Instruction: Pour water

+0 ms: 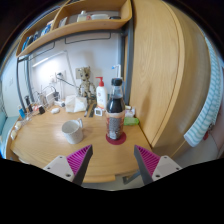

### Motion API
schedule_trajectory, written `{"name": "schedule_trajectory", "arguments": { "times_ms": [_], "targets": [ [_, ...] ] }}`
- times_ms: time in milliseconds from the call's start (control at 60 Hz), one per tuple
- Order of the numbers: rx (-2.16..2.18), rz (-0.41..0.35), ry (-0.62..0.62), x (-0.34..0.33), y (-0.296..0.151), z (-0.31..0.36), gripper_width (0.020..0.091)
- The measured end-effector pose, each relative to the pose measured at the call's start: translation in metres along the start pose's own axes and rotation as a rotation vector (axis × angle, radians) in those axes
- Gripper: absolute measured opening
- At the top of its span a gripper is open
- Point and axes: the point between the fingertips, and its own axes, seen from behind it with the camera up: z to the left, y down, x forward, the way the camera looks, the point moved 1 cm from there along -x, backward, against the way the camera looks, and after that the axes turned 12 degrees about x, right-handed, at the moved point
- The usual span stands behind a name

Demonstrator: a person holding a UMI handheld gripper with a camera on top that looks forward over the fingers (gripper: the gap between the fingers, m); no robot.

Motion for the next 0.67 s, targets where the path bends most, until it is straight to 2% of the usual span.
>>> {"name": "schedule_trajectory", "arguments": {
  "times_ms": [167, 250, 517, 667],
  "targets": [
    [0.014, 0.001, -0.062, -0.056, -0.02, 0.012, 0.085],
    [0.001, -0.025, -0.09, -0.075, -0.029, 0.019, 0.0849],
    [0.031, -0.076, -0.158, -0.101, -0.054, 0.031, 0.0845],
    [0.003, -0.078, -0.136, -0.102, -0.055, 0.019, 0.0842]
  ]
}}
